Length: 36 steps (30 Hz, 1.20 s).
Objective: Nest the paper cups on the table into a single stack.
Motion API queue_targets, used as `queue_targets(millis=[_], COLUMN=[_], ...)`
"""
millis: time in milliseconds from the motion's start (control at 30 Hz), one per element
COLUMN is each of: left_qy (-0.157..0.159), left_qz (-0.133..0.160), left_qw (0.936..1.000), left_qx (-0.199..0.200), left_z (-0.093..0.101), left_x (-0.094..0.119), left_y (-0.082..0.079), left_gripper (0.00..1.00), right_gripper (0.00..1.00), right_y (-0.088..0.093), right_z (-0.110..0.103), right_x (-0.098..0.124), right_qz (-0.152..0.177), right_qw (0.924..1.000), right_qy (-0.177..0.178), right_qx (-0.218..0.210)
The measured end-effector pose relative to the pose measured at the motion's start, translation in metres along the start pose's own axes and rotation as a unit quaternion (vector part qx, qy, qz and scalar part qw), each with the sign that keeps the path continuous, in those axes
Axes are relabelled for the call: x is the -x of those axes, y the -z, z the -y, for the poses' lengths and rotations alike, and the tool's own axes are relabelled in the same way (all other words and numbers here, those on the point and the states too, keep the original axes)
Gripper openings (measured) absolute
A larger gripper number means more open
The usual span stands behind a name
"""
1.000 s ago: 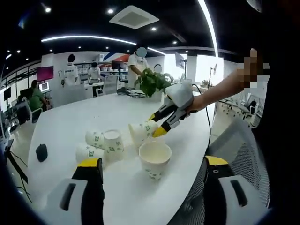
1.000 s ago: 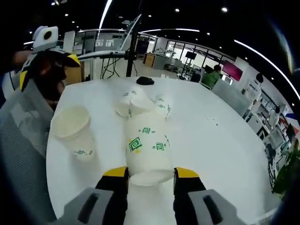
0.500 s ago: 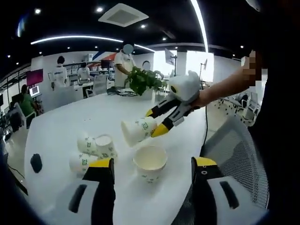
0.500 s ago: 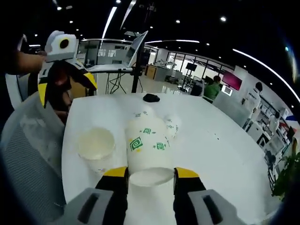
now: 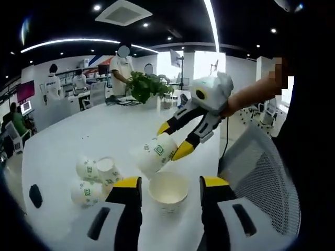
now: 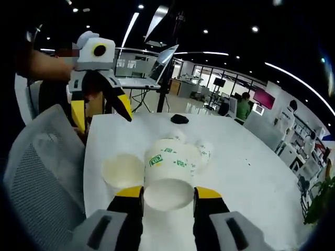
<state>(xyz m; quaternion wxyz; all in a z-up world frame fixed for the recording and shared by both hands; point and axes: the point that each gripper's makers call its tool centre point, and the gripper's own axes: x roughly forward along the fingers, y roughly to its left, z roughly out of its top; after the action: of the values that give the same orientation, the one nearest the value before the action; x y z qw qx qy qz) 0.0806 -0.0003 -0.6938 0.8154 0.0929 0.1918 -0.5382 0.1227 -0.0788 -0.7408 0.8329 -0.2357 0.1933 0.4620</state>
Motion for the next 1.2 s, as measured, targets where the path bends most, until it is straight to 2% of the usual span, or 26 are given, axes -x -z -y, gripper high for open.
queue_targets(millis=[100,300,600,900,1200], left_qy=[0.006,0.017,0.031,0.063,0.074], left_qz=[0.006,-0.003,-0.006,0.004,0.004], left_qw=[1.0000,0.9997,0.9994,0.9980,0.9972], left_qx=[-0.003,-0.016,-0.011,-0.001,-0.012], left_z=[-0.002,-0.006,-0.012,-0.007,-0.001], left_x=[-0.004,-0.010,-0.015,-0.018,-0.014], left_y=[-0.006,-0.006,-0.005,-0.012,-0.013], left_gripper=[0.42,0.42,0.40,0.27,0.18], right_gripper=[0.35,0.35,0.35,0.35,0.35], right_y=[-0.005,-0.006,-0.013,-0.027,-0.036], right_z=[-0.001,0.000,-0.002,-0.011,-0.023], right_x=[0.003,0.007,0.015,0.022,0.025], right_qz=[0.007,0.010,0.023,0.053,0.075], right_qw=[1.0000,0.9999,0.9997,0.9986,0.9970], right_qy=[0.002,0.008,0.009,-0.001,-0.019], right_qx=[0.003,0.004,0.008,0.005,0.006])
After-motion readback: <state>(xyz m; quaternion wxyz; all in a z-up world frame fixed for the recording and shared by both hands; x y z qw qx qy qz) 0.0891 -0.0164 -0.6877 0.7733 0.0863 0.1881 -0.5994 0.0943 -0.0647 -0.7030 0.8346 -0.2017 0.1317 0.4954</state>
